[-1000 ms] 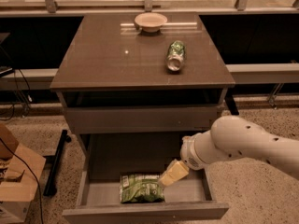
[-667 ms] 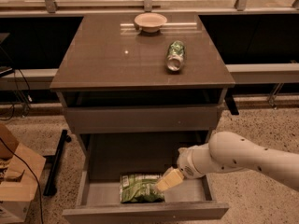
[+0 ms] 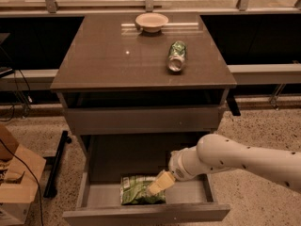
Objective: Pick green jalapeno chip bag from middle drawer and place on counter
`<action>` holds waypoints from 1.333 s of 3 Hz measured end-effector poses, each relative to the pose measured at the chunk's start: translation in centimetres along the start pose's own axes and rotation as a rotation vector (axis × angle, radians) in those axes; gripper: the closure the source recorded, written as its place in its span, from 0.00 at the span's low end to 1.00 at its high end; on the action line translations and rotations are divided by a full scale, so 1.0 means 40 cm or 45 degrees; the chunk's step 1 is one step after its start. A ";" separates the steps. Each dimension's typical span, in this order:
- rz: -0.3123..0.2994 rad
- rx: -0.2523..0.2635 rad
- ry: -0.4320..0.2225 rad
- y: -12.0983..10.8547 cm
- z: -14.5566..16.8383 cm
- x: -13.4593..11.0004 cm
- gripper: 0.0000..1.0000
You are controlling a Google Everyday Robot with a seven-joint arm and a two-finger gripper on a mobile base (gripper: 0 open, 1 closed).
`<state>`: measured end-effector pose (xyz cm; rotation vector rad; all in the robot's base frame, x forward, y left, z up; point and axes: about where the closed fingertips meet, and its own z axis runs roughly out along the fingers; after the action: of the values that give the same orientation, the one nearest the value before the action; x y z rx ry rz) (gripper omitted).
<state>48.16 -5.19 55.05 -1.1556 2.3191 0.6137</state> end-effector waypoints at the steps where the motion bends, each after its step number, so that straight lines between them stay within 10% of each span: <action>1: 0.000 0.000 0.000 0.000 0.001 0.000 0.00; 4: 0.123 0.100 0.000 -0.065 0.159 0.077 0.00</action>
Offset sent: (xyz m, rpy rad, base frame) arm 0.0061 -0.0039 -0.0196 -0.0471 -0.0201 -0.0653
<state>50.00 -4.77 47.76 -1.0125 2.3880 0.5513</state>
